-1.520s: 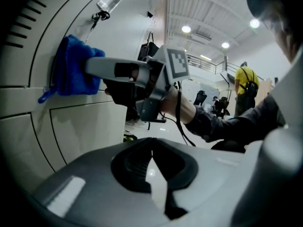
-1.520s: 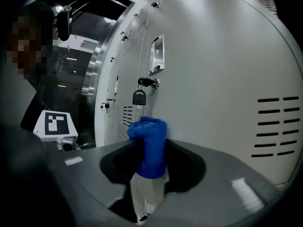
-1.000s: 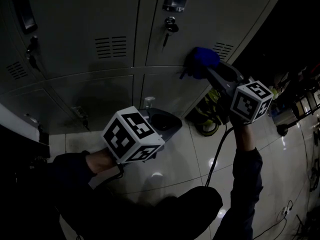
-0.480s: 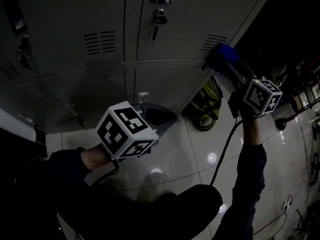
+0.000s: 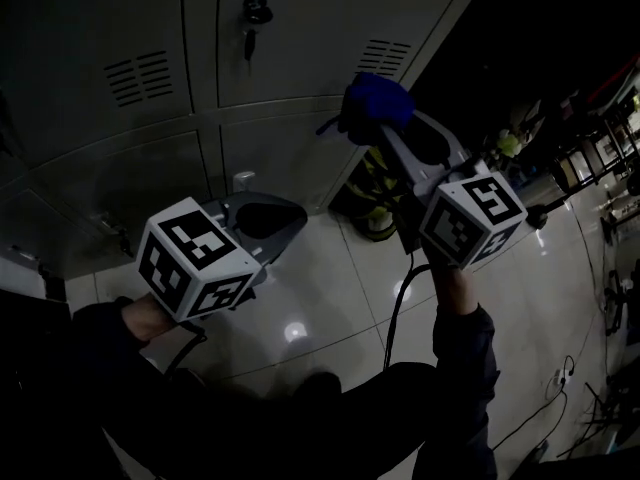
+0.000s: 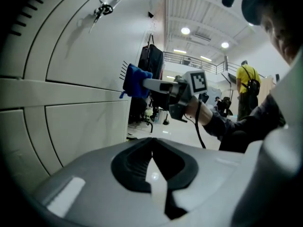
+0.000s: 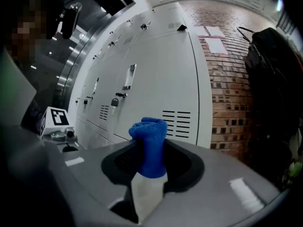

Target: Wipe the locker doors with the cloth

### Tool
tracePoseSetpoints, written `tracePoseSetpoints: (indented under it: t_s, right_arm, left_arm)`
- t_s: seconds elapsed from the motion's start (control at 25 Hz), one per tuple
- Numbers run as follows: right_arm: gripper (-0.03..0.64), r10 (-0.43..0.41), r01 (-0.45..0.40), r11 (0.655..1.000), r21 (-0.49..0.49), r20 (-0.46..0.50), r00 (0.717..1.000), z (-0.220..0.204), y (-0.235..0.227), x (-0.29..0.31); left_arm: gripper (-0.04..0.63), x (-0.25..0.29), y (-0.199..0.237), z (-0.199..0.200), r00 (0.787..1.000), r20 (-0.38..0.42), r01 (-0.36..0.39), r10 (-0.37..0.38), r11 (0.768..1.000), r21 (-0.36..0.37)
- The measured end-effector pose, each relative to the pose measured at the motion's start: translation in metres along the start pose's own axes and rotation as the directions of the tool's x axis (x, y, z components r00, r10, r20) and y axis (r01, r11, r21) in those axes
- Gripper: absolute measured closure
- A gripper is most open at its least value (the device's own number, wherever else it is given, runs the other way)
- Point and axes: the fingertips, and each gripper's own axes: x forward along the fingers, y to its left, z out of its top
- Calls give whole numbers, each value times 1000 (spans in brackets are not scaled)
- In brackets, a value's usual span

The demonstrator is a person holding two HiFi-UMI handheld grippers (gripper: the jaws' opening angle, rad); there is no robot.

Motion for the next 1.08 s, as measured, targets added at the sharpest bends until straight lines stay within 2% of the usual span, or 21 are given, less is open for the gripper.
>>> tracePoseSetpoints:
  t_s: [0.08,0.2,0.4,0.56,0.76,1.08]
  right_arm:
    - [497,11,-11,999,33,18,1000,-5,19,-9]
    - [497,33,-33,999,2,-7,999,-21,43,-14]
    - [497,18,-18,1000,2,7,1000,-18,42,-18]
    - [497,28,-27,999,-22,25,999,-11,53,-16]
    - [497,24,-24,1000,-8,40,999,-8,56,-15]
    - [497,22,-21,999,-27,41,999,-1,61,-16]
  left_arm:
    - [615,-3,-3,-1,1000,13,-2,2,1000,11]
    - [615,-4,-3,-1,1000,21,-4,4,1000,30]
    - [615,5,-6,0,1000,25,10,-11,999,34]
    - [615,3,-6,5,999,40,-1,-1,999,55]
    - [615,3,-8,8,999,49,-17,13,995,96]
    - [615,4,-8,13,997,68,-28,20,993,112]
